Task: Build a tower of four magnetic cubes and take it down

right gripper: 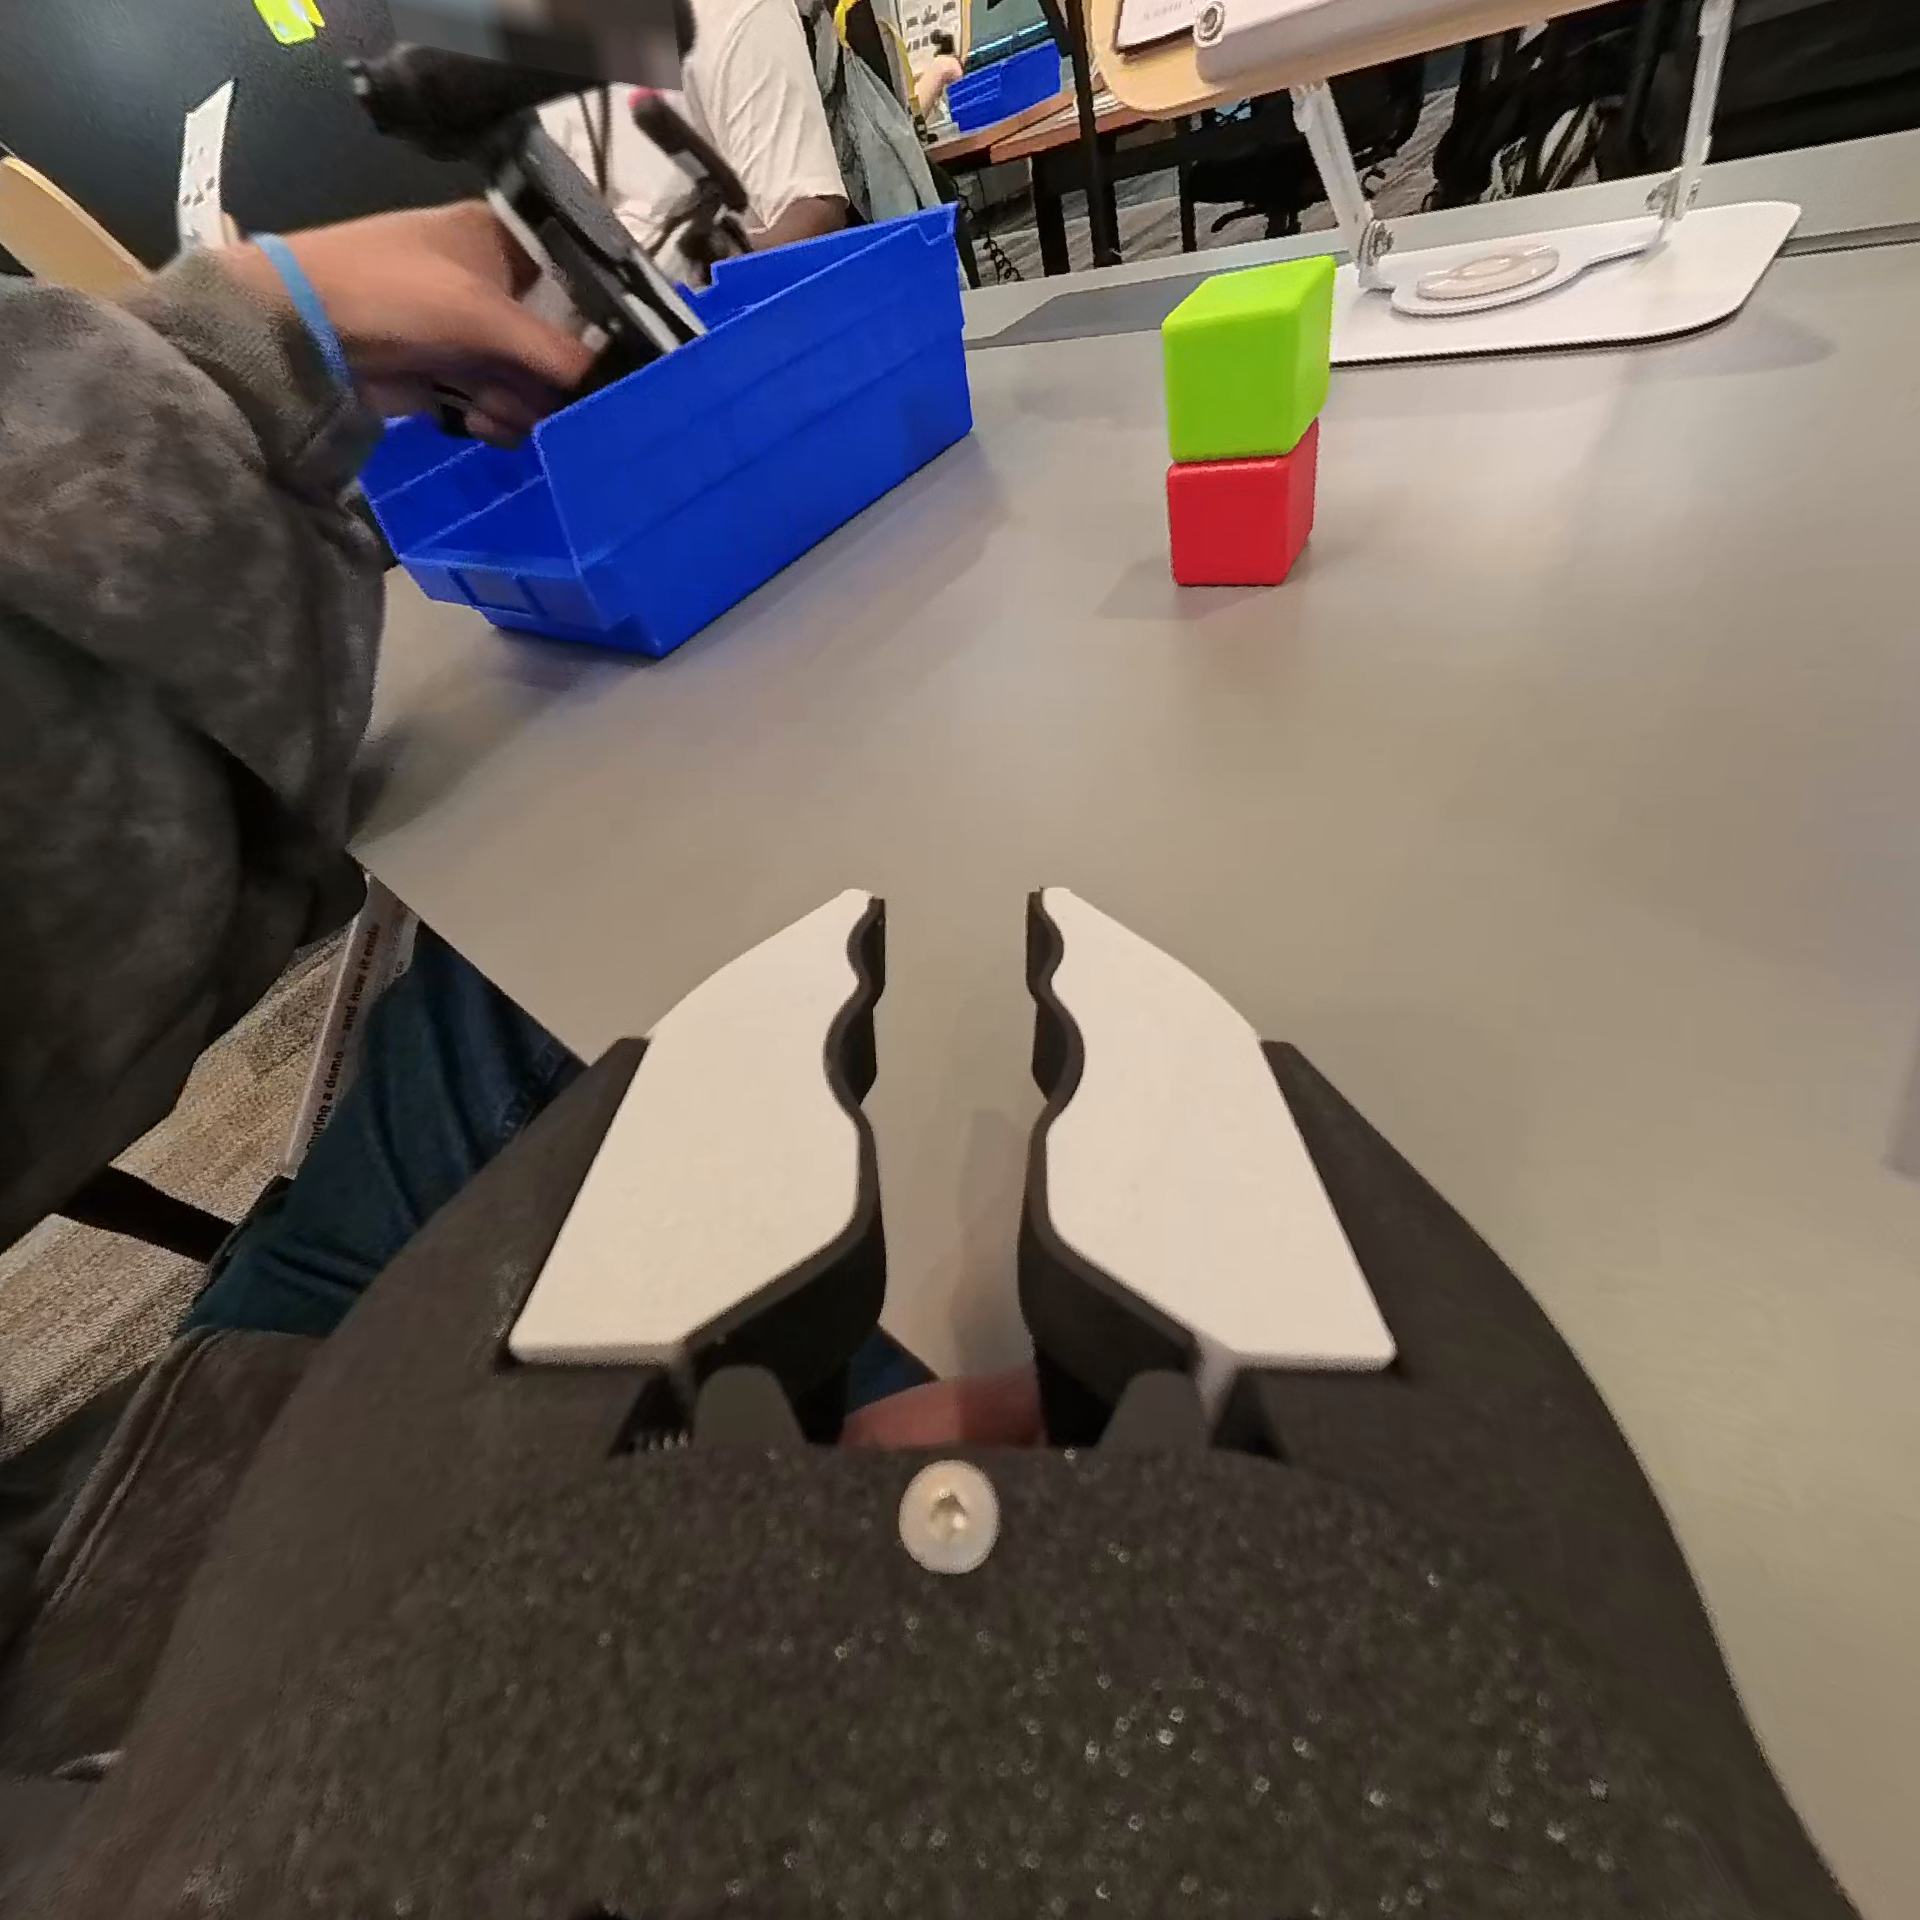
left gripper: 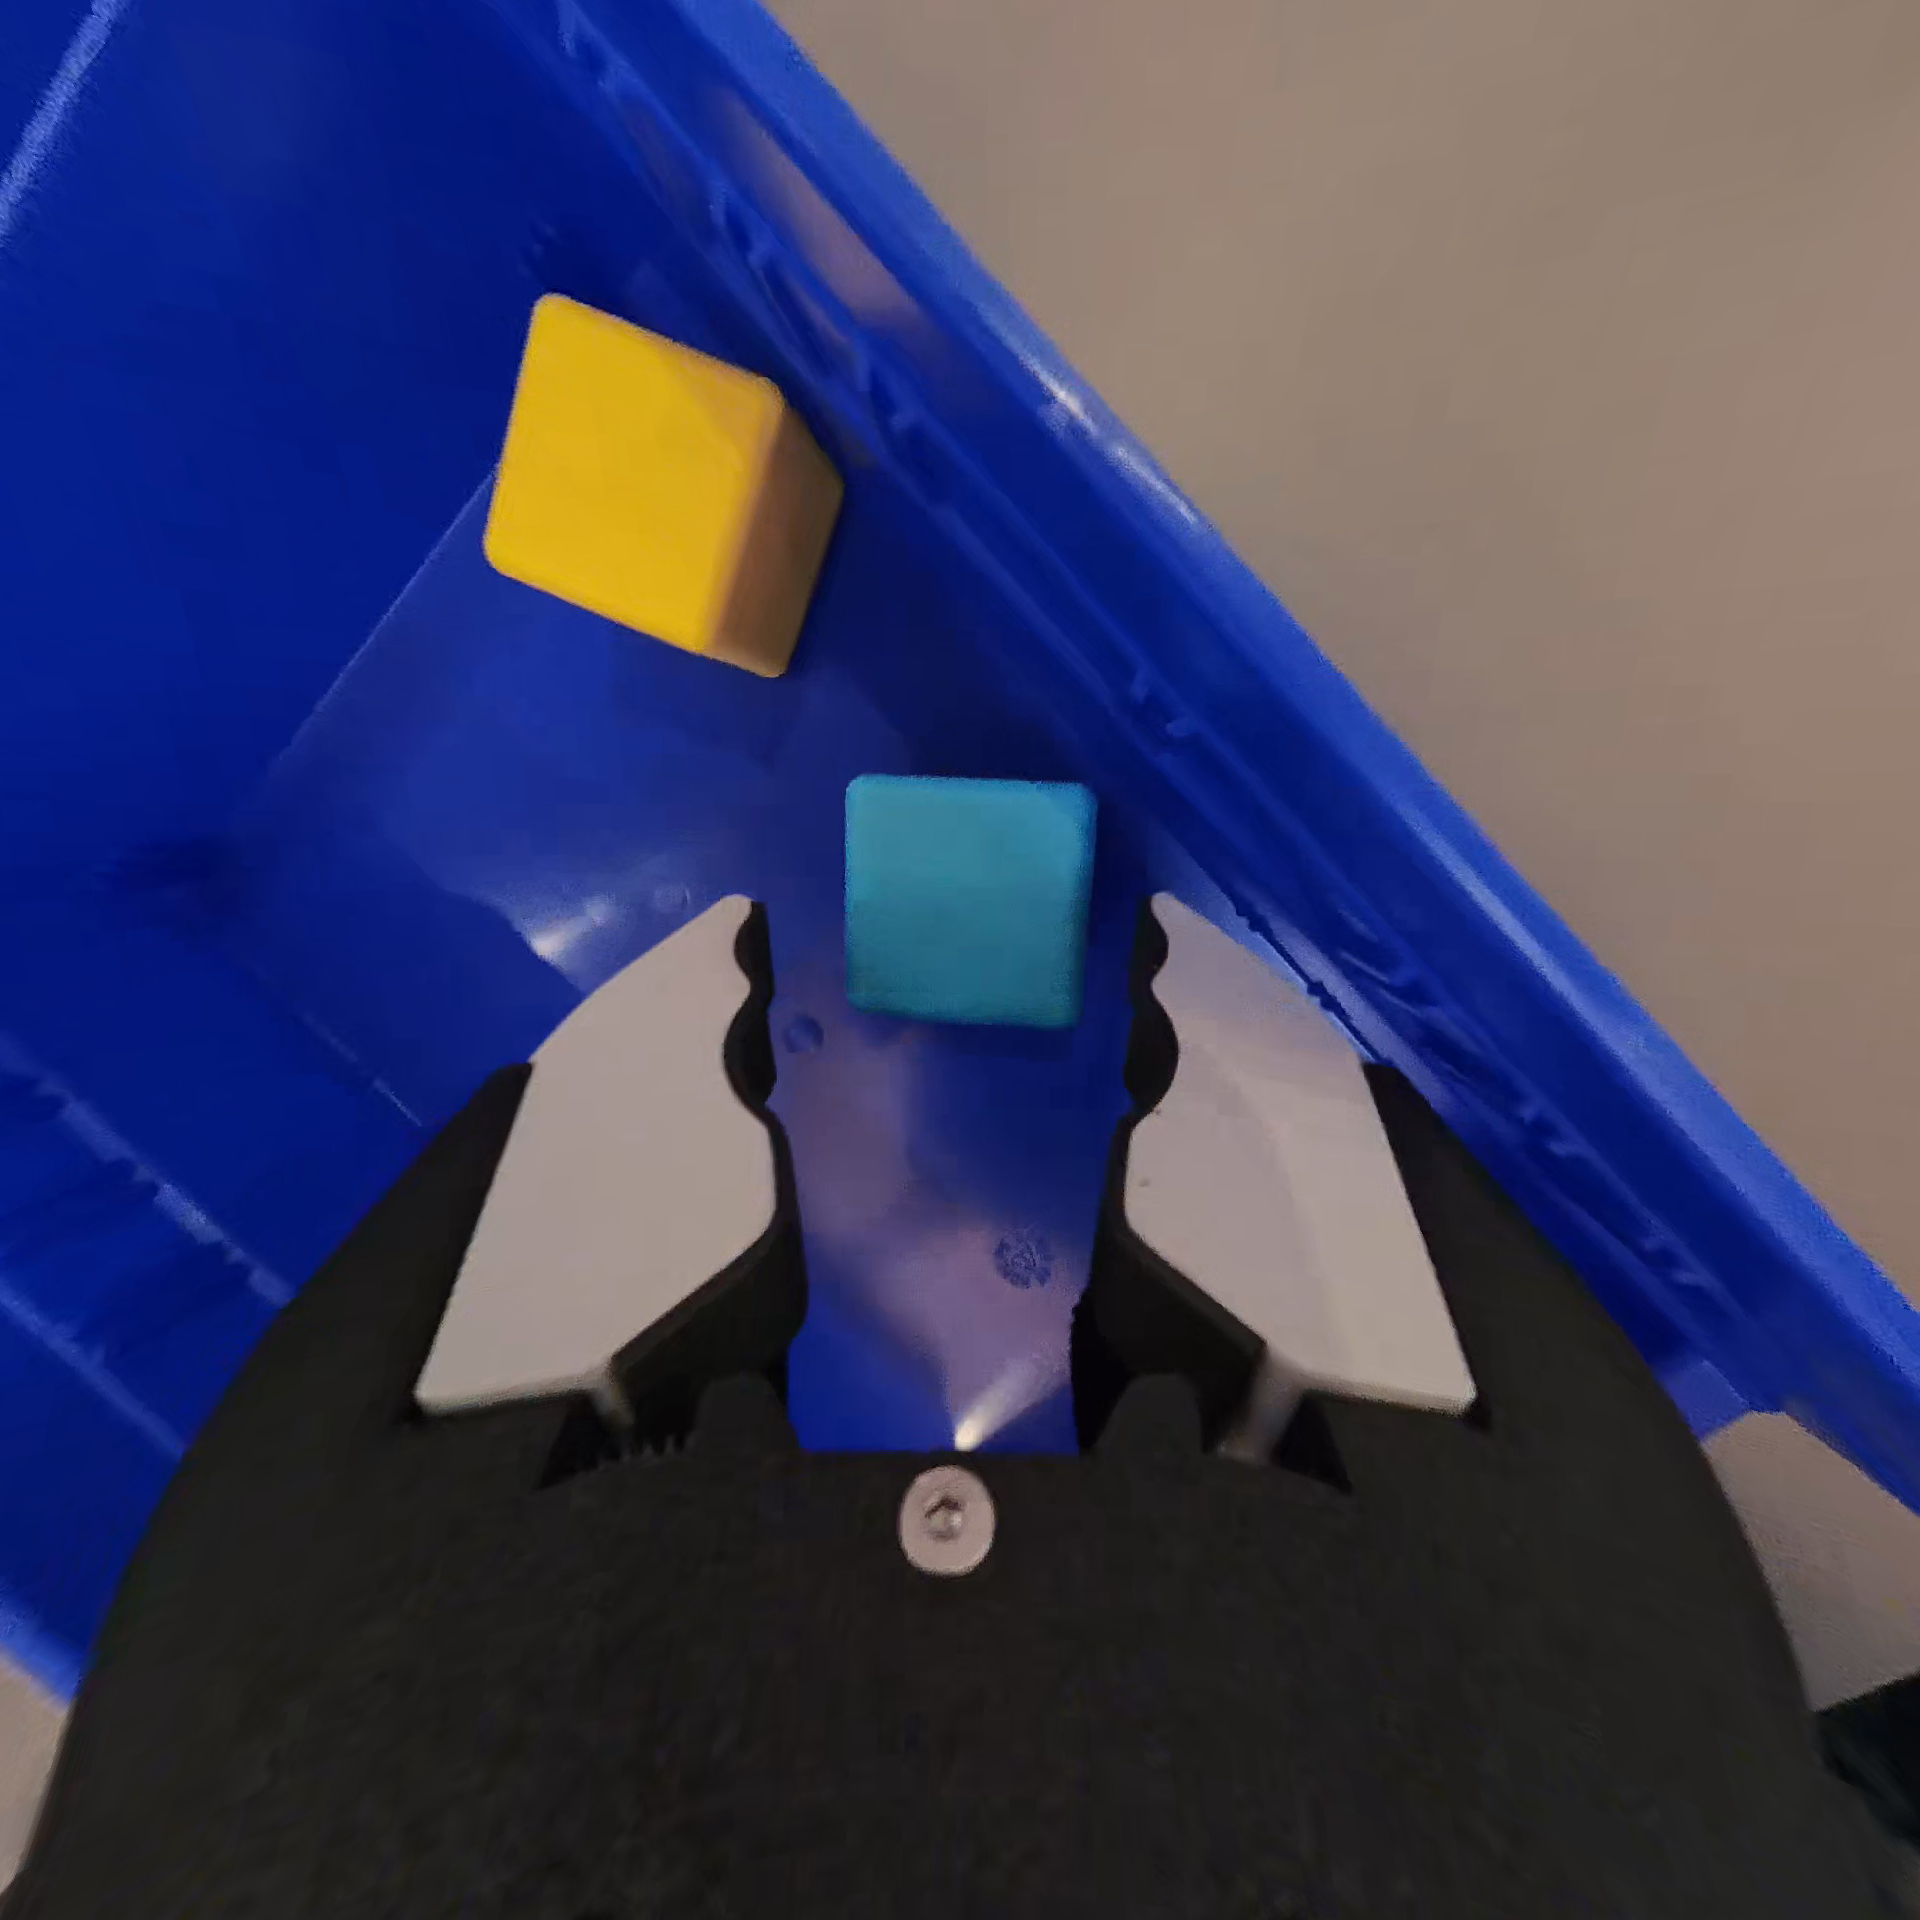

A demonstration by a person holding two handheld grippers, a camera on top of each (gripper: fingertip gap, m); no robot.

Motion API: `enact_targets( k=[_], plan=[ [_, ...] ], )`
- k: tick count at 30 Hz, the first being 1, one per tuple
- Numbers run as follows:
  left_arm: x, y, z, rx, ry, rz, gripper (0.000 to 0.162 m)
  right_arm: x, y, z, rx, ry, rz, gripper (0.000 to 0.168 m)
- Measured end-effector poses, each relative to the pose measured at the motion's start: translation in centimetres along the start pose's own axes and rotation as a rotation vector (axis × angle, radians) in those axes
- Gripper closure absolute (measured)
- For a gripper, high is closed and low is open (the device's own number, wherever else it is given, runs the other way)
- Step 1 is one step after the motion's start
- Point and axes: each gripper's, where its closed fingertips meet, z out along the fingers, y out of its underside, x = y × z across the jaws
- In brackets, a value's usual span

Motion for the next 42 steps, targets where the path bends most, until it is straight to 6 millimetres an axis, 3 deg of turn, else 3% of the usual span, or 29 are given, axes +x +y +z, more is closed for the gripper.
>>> enact_targets(
  k=[6,8,10,14,17,20,24,28,30,36,42],
  plan=[
    [0.5,0.8,2.3,-0.08,0.09,0.005,0.106,-0.5,0.2,0.2,-0.008,-0.015,-0.016,0.142],
    [0.2,1.0,2.0,-0.097,0.098,0.015,0.109,-0.4,0.0,0.1,-0.003,-0.012,-0.013,0.143],
    [-0.6,0.5,0.3,-0.073,0.052,0.03,0.111,-0.3,0.0,0.1,-0.001,-0.006,-0.012,0.143],
    [0.4,-3.8,-6.5,0.142,0.012,0.11,0.113,-0.3,0.0,0.1,-0.001,-0.008,-0.007,0.143],
    [4.2,-7.3,-10.7,0.232,0.013,0.293,0.113,-0.5,0.2,0.3,-0.009,-0.014,-0.013,0.142],
    [8.5,-10.5,-12.3,0.25,0.038,0.477,0.113,-0.6,0.2,0.3,-0.01,-0.013,-0.022,0.143],
    [13.4,-15.0,-11.0,0.208,0.116,0.618,0.113,-0.5,0.1,0.2,-0.005,-0.003,-0.028,0.143],
    [17.2,-19.0,-7.5,0.116,0.213,0.661,0.113,-0.2,-0.1,0.0,0.002,0.005,-0.03,0.143],
    [18.1,-20.2,-5.4,0.063,0.2,0.678,0.113,-0.1,-0.1,0.0,0.004,0.008,-0.03,0.143],
    [19.5,-20.0,-1.3,-0.048,0.245,0.66,0.113,-0.1,-0.2,-0.2,0.01,0.004,-0.026,0.143],
    [19.6,-20.1,-0.8,-0.034,0.248,0.639,0.112,-0.3,-0.1,-0.1,0.005,-0.006,-0.021,0.143]
  ],
)
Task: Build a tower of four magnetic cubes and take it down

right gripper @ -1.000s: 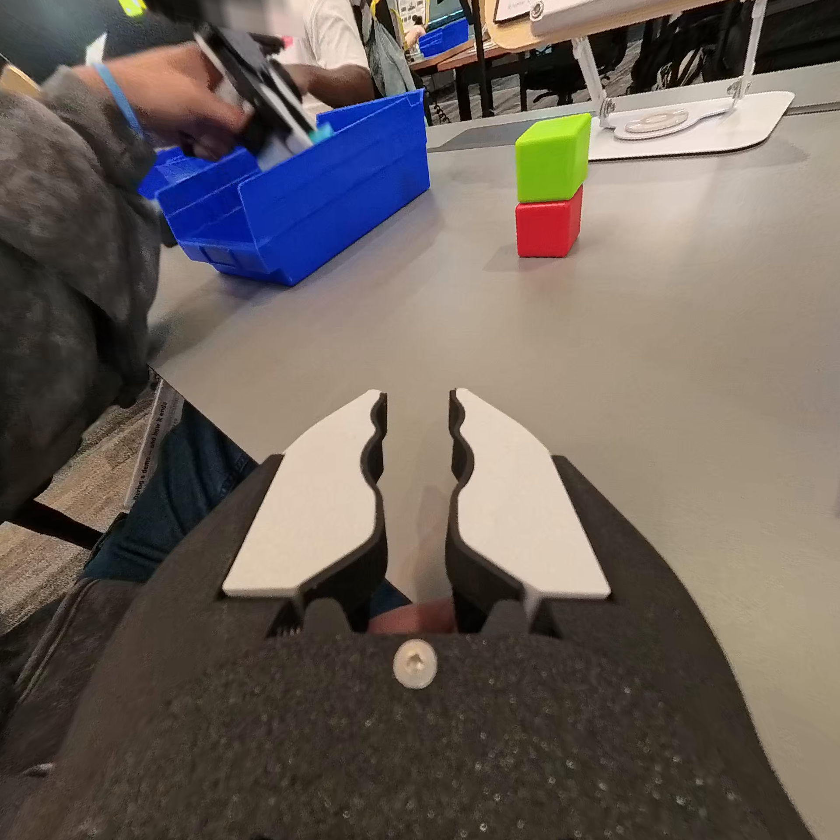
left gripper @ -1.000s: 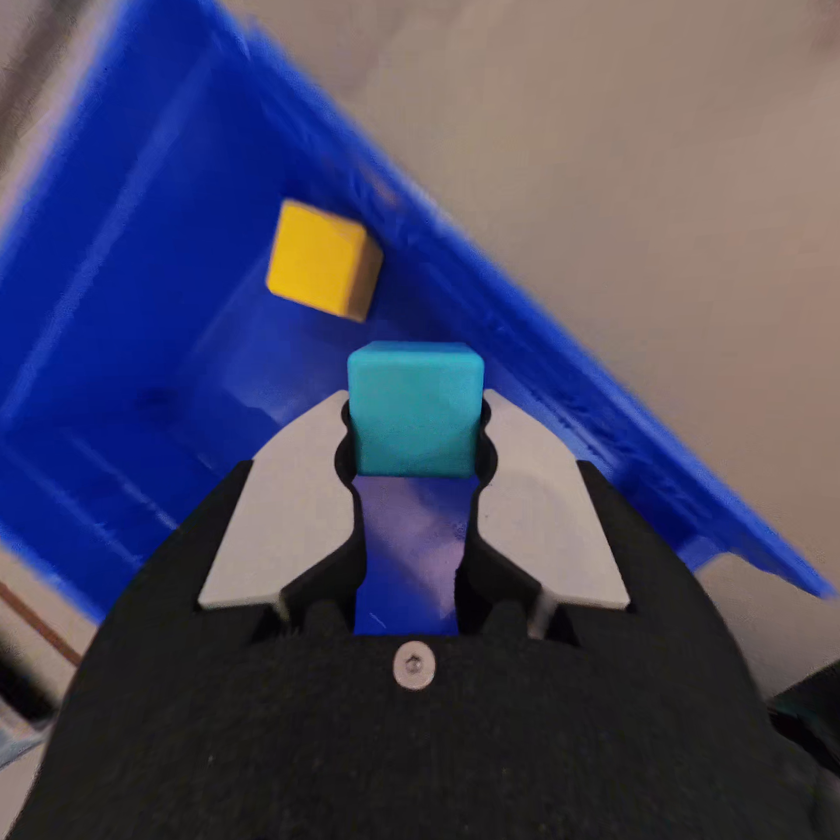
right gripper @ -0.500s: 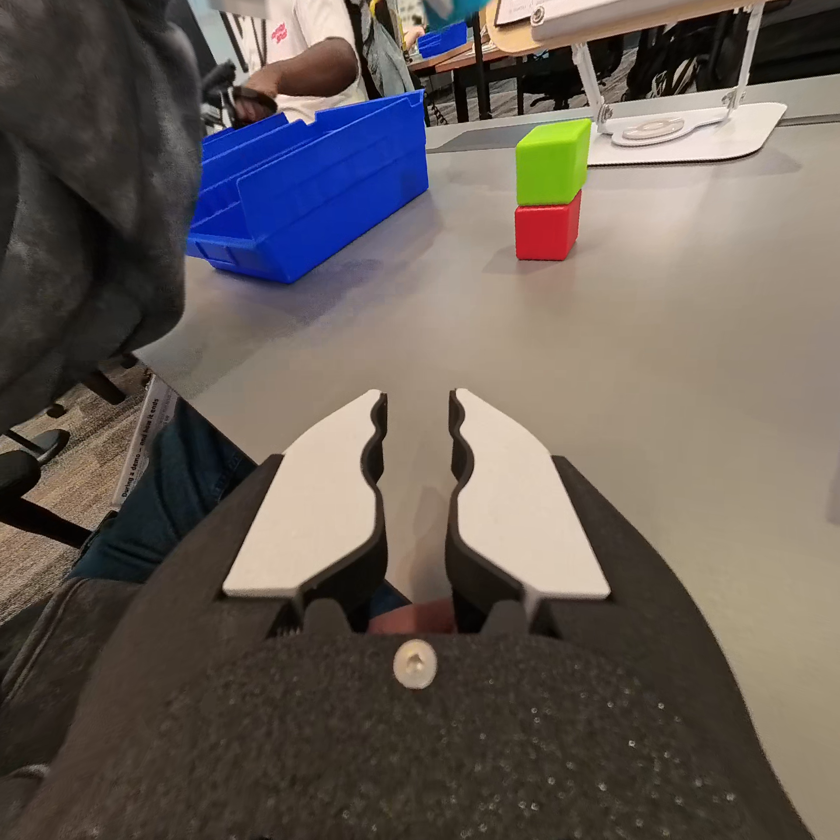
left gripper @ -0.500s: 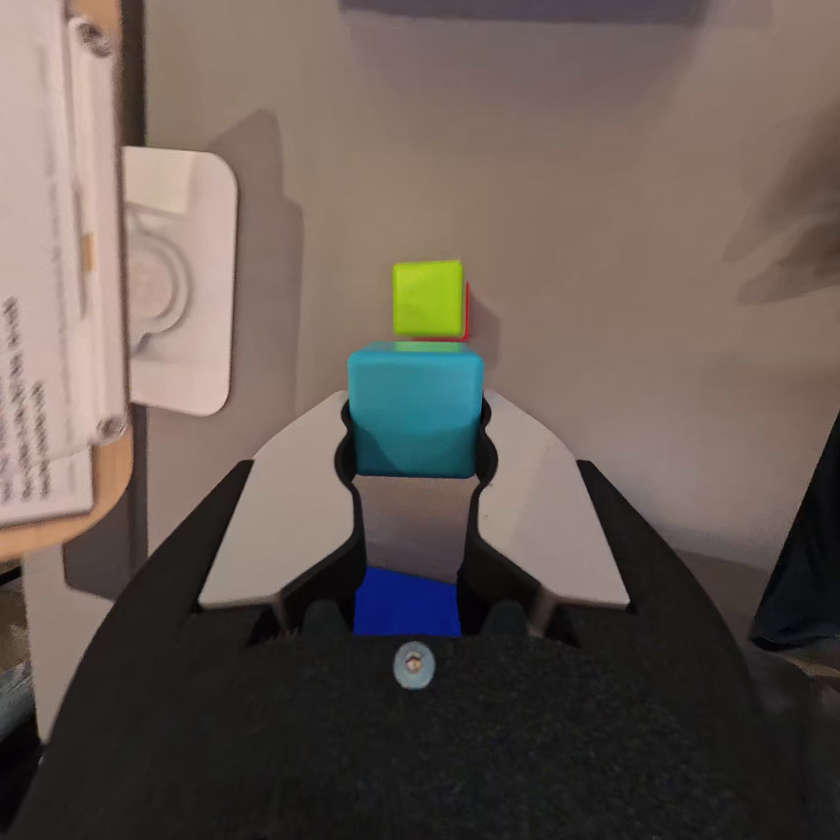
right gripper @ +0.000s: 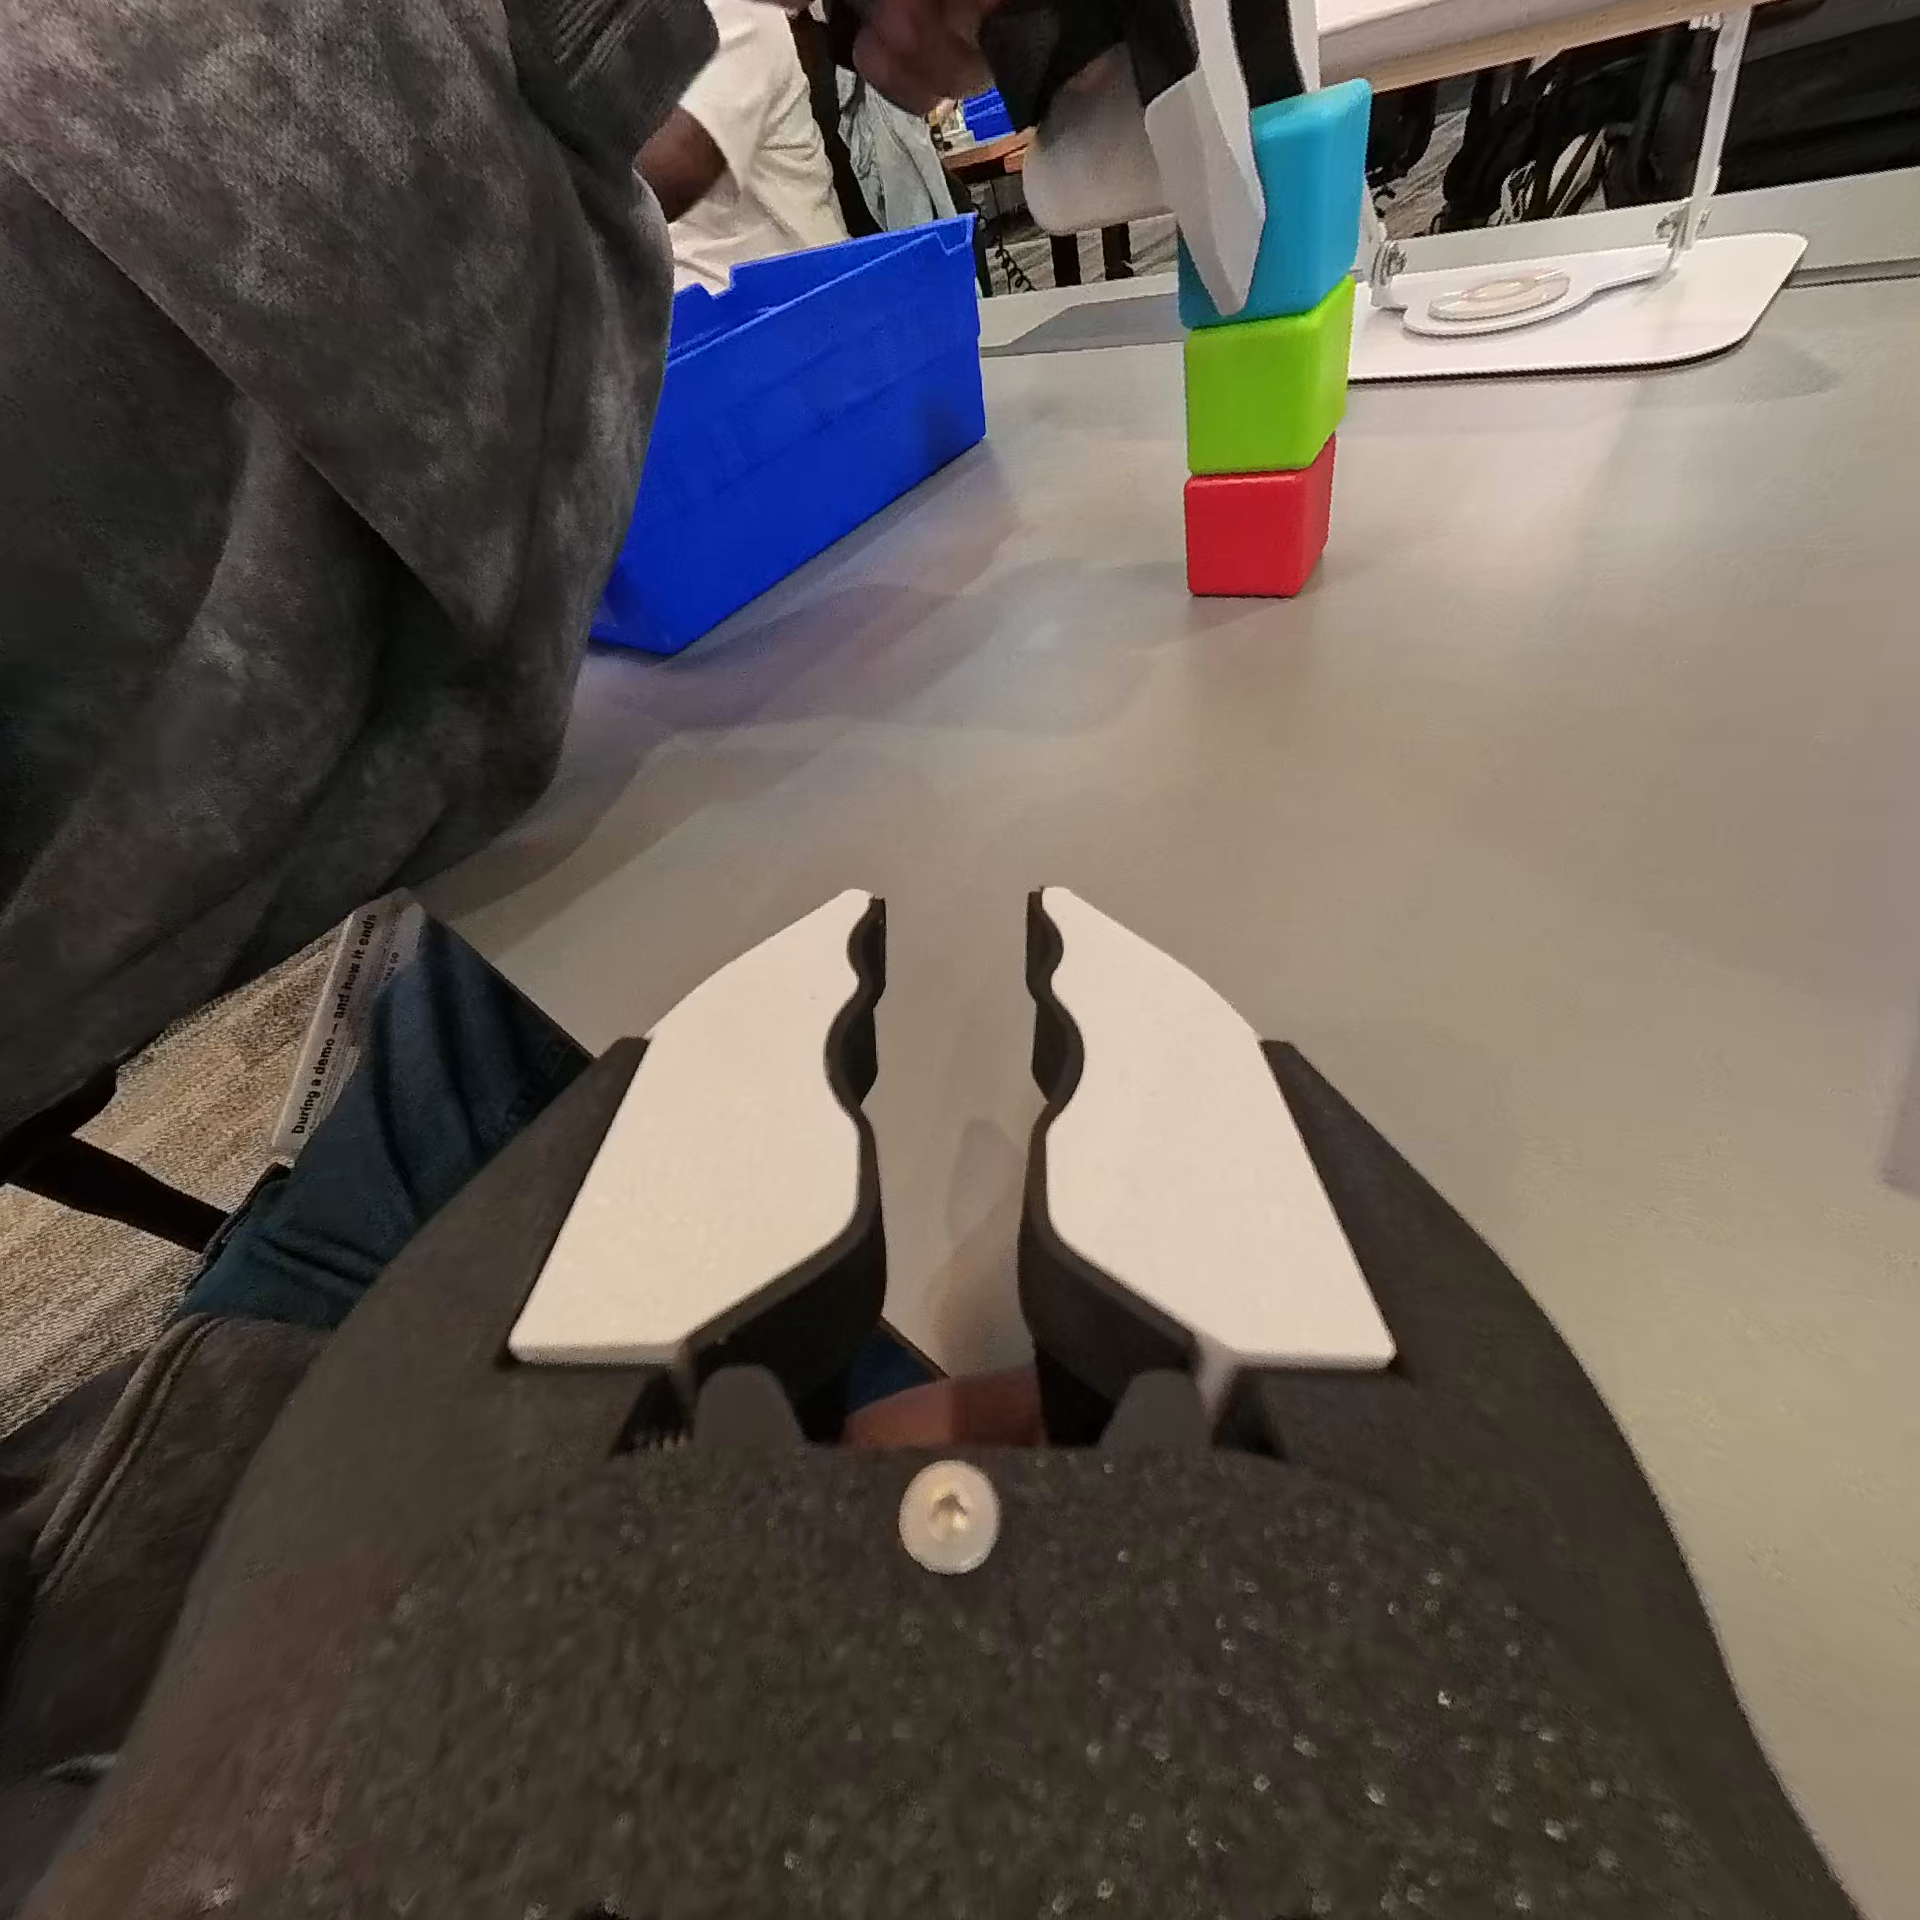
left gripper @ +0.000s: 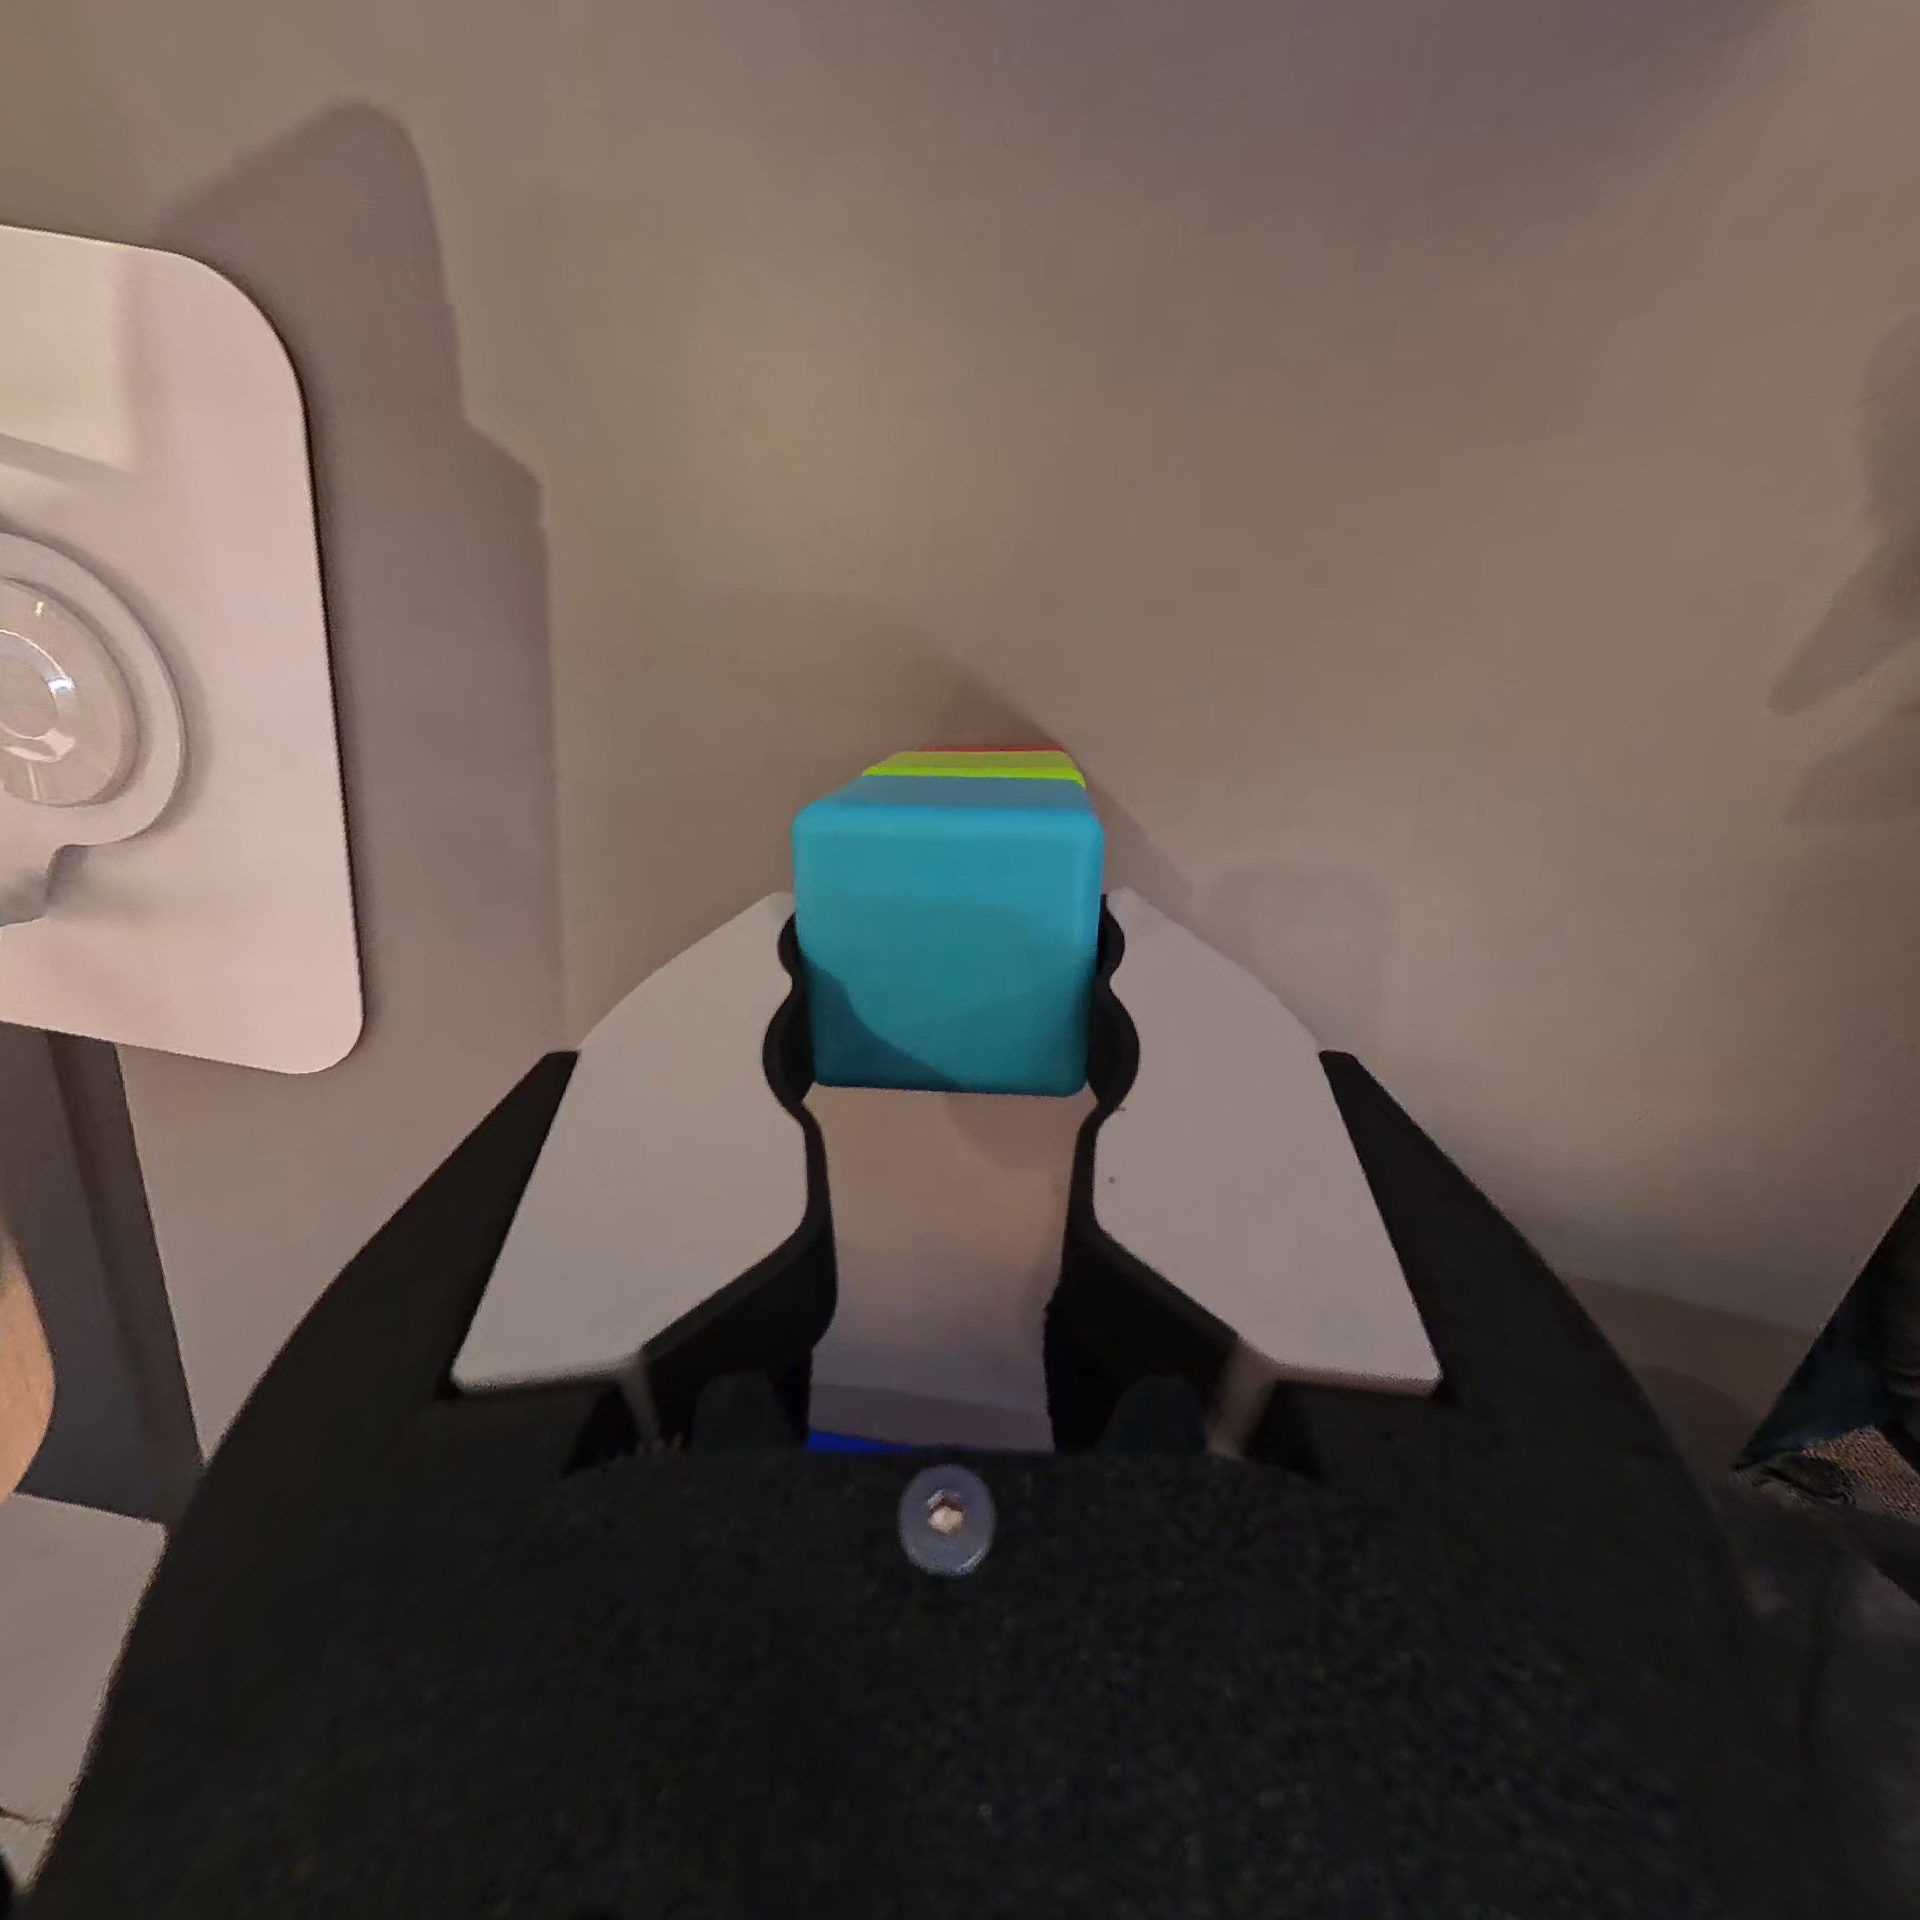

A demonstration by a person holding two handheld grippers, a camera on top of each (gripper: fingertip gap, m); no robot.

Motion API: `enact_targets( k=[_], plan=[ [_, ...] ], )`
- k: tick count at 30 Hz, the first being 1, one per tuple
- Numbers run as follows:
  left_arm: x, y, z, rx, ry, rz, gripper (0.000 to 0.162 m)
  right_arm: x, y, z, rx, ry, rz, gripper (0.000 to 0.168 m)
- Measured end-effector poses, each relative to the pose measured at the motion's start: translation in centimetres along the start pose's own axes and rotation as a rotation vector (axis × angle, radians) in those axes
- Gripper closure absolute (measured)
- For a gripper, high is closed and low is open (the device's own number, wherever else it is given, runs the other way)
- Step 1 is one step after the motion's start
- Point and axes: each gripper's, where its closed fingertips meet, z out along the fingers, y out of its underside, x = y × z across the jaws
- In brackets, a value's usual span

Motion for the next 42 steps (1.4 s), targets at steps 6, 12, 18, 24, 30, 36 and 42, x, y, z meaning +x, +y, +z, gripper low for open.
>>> enact_targets(
  k=[6,12,18,24,30,36,42],
  plan=[
    [-1.1,0.0,-4.4,0.19,-0.17,-0.041,0.101,0.0,-0.1,0.0,0.001,0.003,-0.001,0.143],
    [3.9,5.4,-12.2,0.608,-0.303,-0.159,0.108,0.0,0.0,0.0,0.001,0.0,0.007,0.143],
    [7.0,19.2,-13.1,0.502,-0.459,-0.388,0.108,-0.5,0.3,0.3,-0.014,-0.004,-0.018,0.143],
    [5.2,26.1,-11.2,0.368,-0.514,-0.523,0.102,-0.6,0.5,0.6,-0.022,-0.006,-0.024,0.143],
    [-2.8,26.8,-9.1,0.31,-0.464,-0.76,0.106,-0.4,0.4,0.5,-0.02,0.008,-0.035,0.143],
    [-9.9,24.8,-6.0,0.255,-0.341,-0.881,0.098,-0.5,0.4,0.4,-0.02,-0.001,-0.031,0.143],
    [-10.8,25.3,-2.4,-0.029,-0.232,-0.465,0.09,-0.4,0.3,0.3,-0.016,0.002,-0.036,0.143]
  ],
)
